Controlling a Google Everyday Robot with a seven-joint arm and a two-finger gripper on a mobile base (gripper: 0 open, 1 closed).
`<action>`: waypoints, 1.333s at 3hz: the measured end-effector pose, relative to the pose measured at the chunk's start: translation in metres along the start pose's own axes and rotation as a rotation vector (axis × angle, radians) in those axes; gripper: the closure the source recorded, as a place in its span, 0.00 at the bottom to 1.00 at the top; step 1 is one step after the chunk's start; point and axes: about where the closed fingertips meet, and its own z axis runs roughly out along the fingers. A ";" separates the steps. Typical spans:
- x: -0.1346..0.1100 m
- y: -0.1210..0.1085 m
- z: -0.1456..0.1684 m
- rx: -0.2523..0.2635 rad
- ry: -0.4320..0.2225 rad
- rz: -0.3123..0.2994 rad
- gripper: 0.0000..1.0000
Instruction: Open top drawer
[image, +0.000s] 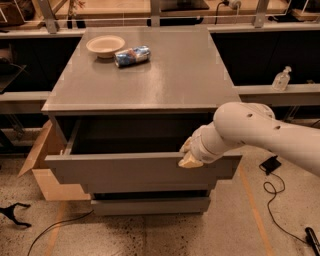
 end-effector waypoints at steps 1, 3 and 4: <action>0.001 0.003 0.000 -0.002 0.002 0.001 1.00; 0.007 0.031 -0.010 -0.003 0.008 0.015 1.00; 0.007 0.031 -0.010 -0.003 0.008 0.015 1.00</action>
Offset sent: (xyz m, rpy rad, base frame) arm -0.0918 -0.0188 -0.0065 -0.0045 0.0250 -0.0438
